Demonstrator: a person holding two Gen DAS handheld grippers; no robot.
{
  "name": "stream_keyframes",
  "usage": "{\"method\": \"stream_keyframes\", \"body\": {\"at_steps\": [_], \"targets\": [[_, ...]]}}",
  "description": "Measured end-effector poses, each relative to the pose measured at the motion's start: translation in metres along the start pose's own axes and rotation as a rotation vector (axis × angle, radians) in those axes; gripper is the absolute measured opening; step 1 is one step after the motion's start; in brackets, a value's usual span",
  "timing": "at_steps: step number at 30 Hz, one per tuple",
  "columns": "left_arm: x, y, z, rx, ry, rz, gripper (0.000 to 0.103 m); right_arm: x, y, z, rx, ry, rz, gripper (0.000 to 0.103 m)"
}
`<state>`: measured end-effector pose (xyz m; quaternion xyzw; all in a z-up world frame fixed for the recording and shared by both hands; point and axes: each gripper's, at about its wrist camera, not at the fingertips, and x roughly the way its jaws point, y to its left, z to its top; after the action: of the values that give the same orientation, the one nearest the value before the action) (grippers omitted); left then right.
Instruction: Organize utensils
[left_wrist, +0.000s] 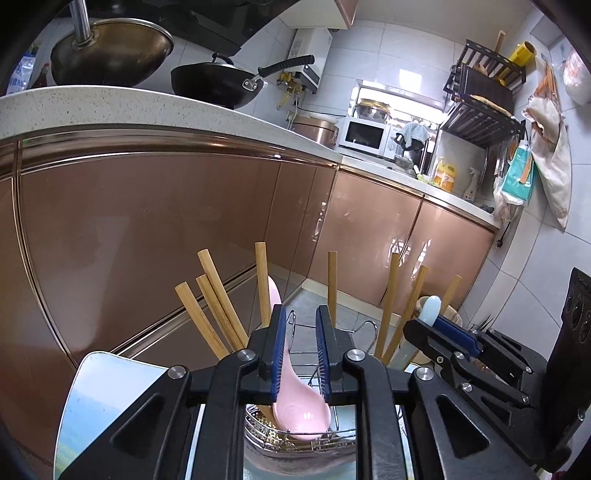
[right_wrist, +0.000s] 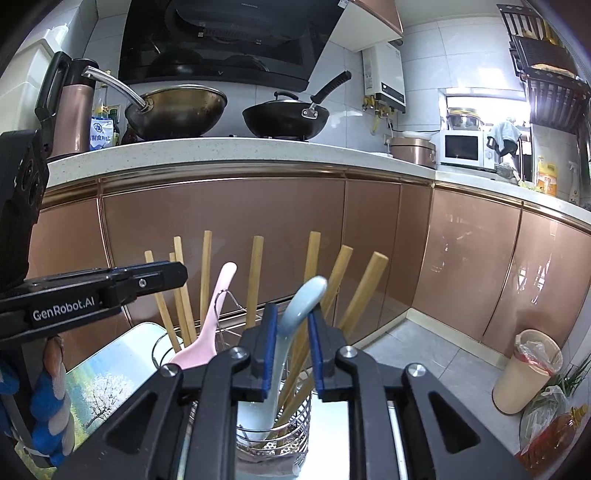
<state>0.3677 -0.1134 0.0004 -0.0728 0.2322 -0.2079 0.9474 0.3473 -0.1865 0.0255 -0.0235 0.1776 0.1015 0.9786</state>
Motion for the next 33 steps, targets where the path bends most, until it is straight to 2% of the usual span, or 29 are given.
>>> {"method": "stream_keyframes", "body": {"at_steps": [8,11,16,20,24,33], "targets": [[-0.013,0.007,0.0,-0.007,-0.006,0.01,0.021,-0.009,0.003,0.002,0.004,-0.003,-0.006,0.022],[-0.019,0.008,0.001,-0.01,-0.009,0.018,0.029,-0.015,0.002,0.007,0.008,-0.018,-0.012,0.029],[-0.035,0.009,0.001,-0.01,-0.018,0.032,0.035,-0.029,0.003,0.012,0.012,-0.032,-0.02,0.03],[-0.052,0.012,-0.003,-0.02,-0.014,0.05,0.04,-0.045,0.006,0.014,0.019,-0.037,-0.025,0.034],[-0.073,0.014,-0.009,-0.026,-0.006,0.075,0.048,-0.066,0.015,0.016,0.028,-0.036,-0.034,0.039],[-0.136,0.018,-0.03,-0.055,0.0,0.143,0.06,-0.125,0.048,0.007,0.046,-0.01,-0.062,0.048]]}}
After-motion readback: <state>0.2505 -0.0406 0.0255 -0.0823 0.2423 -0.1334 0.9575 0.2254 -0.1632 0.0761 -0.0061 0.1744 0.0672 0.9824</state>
